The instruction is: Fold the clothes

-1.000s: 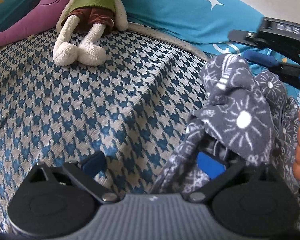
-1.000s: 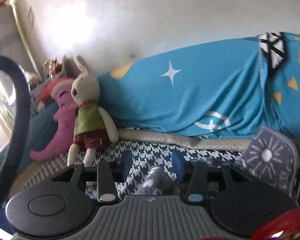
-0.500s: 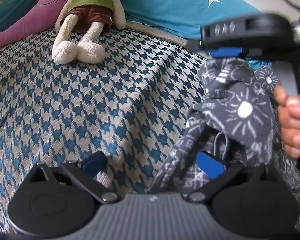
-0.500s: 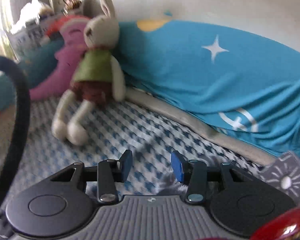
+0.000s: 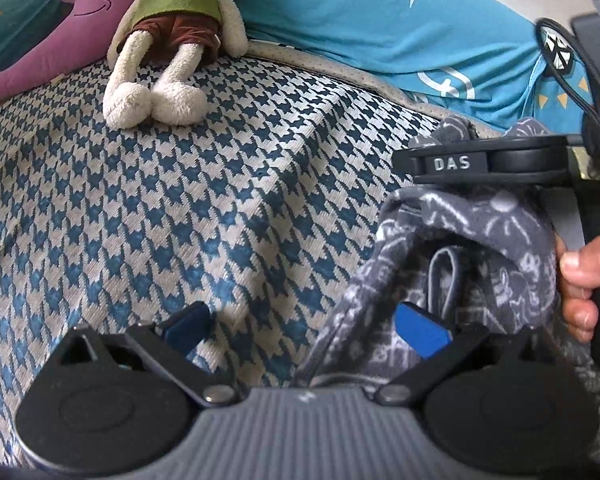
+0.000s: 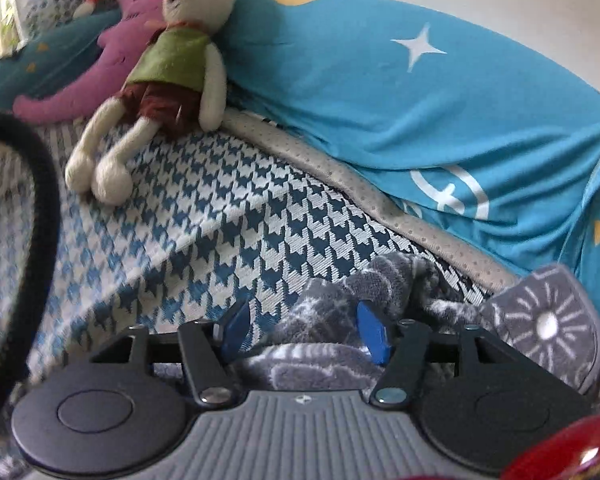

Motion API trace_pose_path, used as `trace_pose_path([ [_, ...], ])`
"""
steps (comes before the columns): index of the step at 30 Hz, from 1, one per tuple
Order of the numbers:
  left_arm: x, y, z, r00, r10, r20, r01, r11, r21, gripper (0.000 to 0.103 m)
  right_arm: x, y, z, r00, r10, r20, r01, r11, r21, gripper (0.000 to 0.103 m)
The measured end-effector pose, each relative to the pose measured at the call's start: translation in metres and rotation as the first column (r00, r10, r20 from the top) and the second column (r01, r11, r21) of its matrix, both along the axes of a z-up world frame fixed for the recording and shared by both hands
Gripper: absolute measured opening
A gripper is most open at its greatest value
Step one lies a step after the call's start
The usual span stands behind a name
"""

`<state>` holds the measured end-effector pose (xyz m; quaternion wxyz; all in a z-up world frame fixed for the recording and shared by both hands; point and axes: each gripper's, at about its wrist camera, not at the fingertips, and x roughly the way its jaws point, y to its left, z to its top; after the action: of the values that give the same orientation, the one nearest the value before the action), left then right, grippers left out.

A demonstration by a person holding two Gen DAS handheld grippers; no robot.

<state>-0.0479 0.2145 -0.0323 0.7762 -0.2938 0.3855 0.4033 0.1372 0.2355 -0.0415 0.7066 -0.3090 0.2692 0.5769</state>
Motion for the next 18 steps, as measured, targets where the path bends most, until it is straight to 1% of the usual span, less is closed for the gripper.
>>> trace_pose_path([
  [1,0.0,0.0,0.0,1.0,-0.001,-0.002,0.001,1.0,0.002,0.103,0.0,0.001,-0.001,1.0,-0.014,0.008,0.014,1.0,-0.002,0.043],
  [2,0.0,0.0,0.0,1.0,-0.001,-0.003,0.001,1.0,0.002,0.103,0.002,0.002,-0.002,0.999,-0.033,0.006,0.033,0.999,0.003,0.039],
  [4,0.0,0.001,0.0,1.0,-0.002,-0.003,0.002,1.0,0.002,0.103,0.006,0.004,-0.001,0.998,-0.056,-0.014,0.056,0.998,0.013,0.021],
  [5,0.0,0.001,0.0,1.0,-0.002,-0.003,0.002,1.0,0.001,0.103,0.008,0.005,0.0,0.998,-0.066,-0.026,0.066,0.998,0.019,0.019],
  [6,0.0,0.001,0.0,1.0,-0.001,-0.001,0.001,1.0,0.0,0.103,0.01,0.008,0.003,0.997,-0.068,-0.046,0.069,0.997,0.028,0.013],
  [7,0.0,0.002,0.0,1.0,0.002,0.003,-0.002,1.0,-0.002,0.103,0.012,0.009,0.006,0.995,-0.07,-0.071,0.073,0.996,0.044,0.011],
  [9,-0.001,0.003,0.0,1.0,0.011,0.009,-0.011,1.0,-0.004,0.103,0.017,0.009,0.019,0.985,-0.072,-0.158,0.094,0.986,0.135,0.01],
  [10,-0.001,0.004,0.0,1.0,0.015,0.01,-0.014,1.0,-0.005,0.103,0.018,0.008,0.027,0.977,-0.07,-0.2,0.11,0.974,0.197,0.01],
  [11,-0.001,0.004,0.0,1.0,0.018,0.01,-0.018,1.0,-0.006,0.103,0.018,0.008,0.034,0.972,-0.07,-0.224,0.129,0.958,0.258,0.01],
  [13,-0.001,0.008,0.0,0.999,0.039,0.006,-0.039,0.999,-0.006,0.103,0.016,0.012,0.041,0.97,-0.057,-0.237,0.137,0.932,0.335,0.003],
  [14,-0.002,0.01,-0.001,0.999,0.053,0.005,-0.053,0.999,-0.009,0.103,0.014,0.013,0.042,0.969,-0.055,-0.24,0.139,0.925,0.353,0.003],
  [18,-0.011,0.023,0.001,0.993,0.117,0.027,-0.116,0.993,-0.033,0.103,0.016,0.014,0.043,0.96,-0.057,-0.274,0.158,0.919,0.362,0.004],
])
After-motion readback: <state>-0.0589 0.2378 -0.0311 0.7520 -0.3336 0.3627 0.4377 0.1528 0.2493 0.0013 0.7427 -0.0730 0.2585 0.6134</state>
